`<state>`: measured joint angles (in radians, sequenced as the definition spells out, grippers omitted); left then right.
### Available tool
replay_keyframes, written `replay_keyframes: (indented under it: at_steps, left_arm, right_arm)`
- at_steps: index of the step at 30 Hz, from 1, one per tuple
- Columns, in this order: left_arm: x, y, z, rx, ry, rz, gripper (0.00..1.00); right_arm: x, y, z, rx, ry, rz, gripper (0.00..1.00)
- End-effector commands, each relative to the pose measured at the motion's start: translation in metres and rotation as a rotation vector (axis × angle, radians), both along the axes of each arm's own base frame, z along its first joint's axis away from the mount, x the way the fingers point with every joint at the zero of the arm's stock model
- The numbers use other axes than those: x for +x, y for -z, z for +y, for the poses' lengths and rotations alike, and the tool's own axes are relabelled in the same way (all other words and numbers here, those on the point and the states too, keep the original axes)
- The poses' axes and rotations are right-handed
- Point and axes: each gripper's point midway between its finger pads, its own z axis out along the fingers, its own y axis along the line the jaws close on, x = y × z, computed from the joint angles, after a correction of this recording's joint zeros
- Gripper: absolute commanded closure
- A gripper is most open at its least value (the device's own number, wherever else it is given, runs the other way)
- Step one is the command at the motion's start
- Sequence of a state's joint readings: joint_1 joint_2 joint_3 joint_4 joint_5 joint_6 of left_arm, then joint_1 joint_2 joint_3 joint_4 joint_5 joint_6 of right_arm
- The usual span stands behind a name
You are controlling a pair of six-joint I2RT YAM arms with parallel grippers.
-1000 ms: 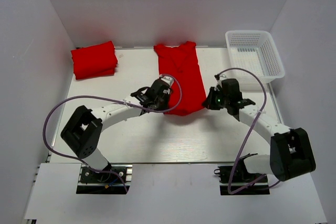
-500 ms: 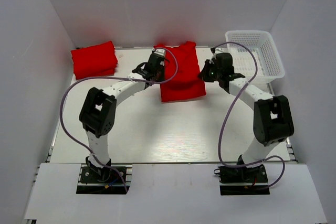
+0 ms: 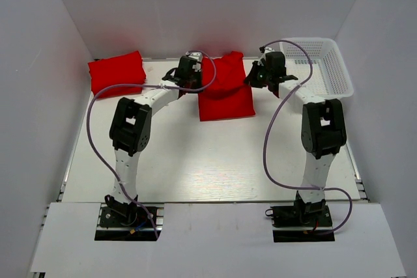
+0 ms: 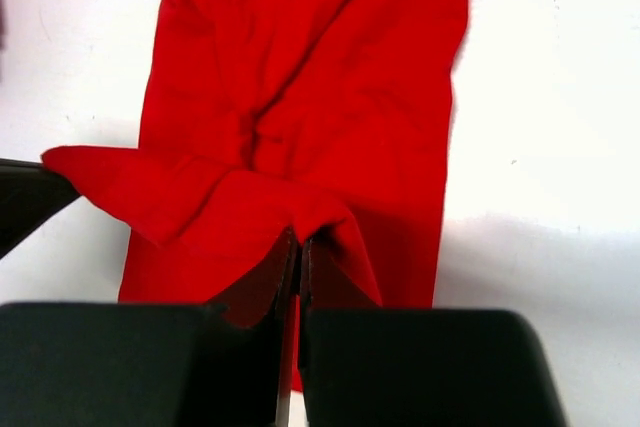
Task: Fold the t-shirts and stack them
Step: Fold the folded rectangular tshirt in 1/3 of the way
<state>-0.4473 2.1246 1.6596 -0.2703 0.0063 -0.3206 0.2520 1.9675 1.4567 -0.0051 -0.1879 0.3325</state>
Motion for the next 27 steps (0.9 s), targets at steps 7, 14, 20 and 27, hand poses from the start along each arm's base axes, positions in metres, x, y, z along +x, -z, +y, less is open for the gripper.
replay_keyframes:
  at_steps: [7,14,20,27]
  left_arm:
    - [0.025,-0.005,-0.005,-0.103,-0.029,-0.01,1.0]
    - [0.077,-0.022,0.015,-0.192,-0.185,-0.062,0.53]
    - [0.098,-0.057,0.041,-0.171,-0.282,-0.102,0.0]
    - [0.022,-0.064,0.03,-0.158,-0.084,-0.085,0.0]
  right_arm:
    - [0.036,0.002,0.015,0.092,-0.031,0.02,1.0]
    - [0.088,-0.01,0.025,0.255,0.001,-0.05,0.65]
    - [0.098,-0.045,0.025,0.367,-0.049,-0.084,0.1]
    - [0.024,-0.04,0.004,0.182,-0.132,-0.072,0.1]
